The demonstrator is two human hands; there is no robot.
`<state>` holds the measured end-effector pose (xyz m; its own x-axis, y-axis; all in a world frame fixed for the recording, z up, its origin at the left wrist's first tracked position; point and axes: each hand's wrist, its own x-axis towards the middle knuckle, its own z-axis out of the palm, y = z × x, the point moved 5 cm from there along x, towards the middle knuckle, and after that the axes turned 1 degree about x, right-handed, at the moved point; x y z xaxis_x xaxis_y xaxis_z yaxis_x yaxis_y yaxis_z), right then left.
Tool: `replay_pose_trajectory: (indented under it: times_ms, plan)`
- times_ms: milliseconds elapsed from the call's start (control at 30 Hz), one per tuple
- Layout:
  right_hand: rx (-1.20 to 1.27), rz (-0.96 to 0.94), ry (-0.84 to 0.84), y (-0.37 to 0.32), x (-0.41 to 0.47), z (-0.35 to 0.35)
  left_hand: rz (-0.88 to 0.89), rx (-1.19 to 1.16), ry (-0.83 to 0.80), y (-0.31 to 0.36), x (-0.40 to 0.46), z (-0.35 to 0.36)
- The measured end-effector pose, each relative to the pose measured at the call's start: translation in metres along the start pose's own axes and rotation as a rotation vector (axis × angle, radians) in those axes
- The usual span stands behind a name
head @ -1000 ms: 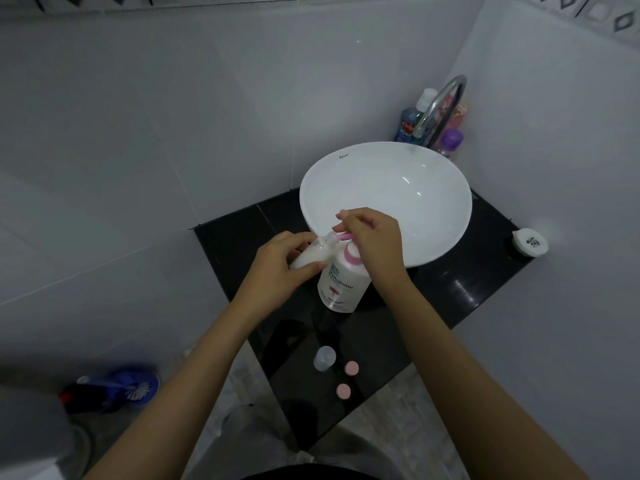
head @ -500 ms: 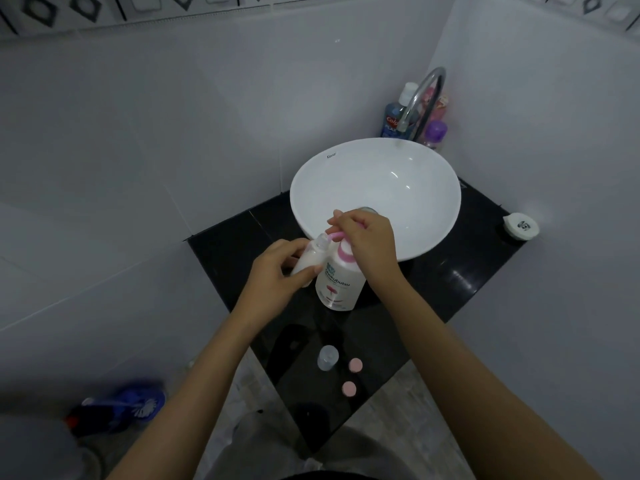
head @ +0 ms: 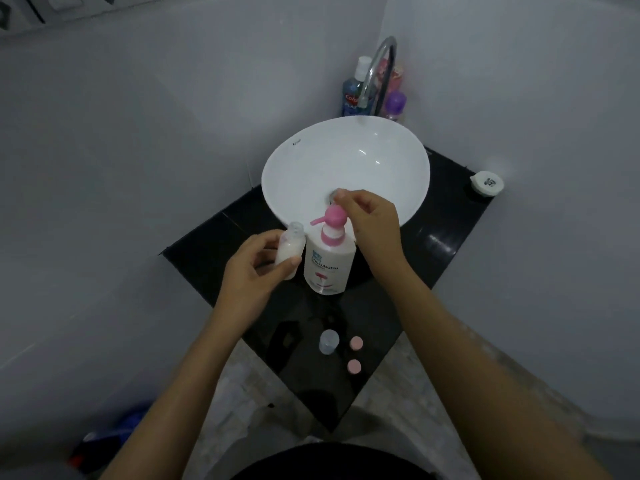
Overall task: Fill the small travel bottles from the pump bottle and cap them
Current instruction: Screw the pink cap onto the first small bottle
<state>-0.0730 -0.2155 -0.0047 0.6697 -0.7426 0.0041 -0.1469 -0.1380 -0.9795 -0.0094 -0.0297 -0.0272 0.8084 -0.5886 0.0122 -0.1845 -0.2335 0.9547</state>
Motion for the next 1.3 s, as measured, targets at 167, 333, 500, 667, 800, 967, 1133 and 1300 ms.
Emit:
replay_pose_trajectory:
  times_ms: [167, 333, 500, 667, 800, 967, 1133, 1300]
  plan:
    - [0.061, 0.079, 0.169, 0.02, -0.026, -0.029, -0.039, -0.054, -0.155, -0.019, -0.019, 0.015]
    - [0.066, 0.162, 0.28, 0.055, -0.066, -0.043, -0.128, -0.078, -0.294, -0.053, -0.042, 0.029]
    - [-0.114, 0.265, 0.223, 0.115, -0.111, -0.033, -0.167, -0.076, -0.397, -0.083, -0.061, 0.035]
    - [-0.353, 0.35, 0.125, 0.163, -0.148, -0.026, -0.199, -0.038, -0.469, -0.1, -0.076, 0.04]
    - [-0.538, 0.326, 0.103, 0.186, -0.161, -0.022, -0.202, -0.006, -0.506, -0.107, -0.08, 0.041]
    - [-0.595, 0.286, 0.131, 0.195, -0.166, -0.02, -0.191, 0.005, -0.536, -0.108, -0.08, 0.044]
    - [-0.697, 0.206, 0.046, 0.2, -0.168, -0.018, -0.172, 0.004, -0.548, -0.106, -0.077, 0.045]
    - [-0.775, 0.163, -0.057, 0.205, -0.171, -0.016, -0.179, 0.021, -0.555, -0.107, -0.075, 0.045]
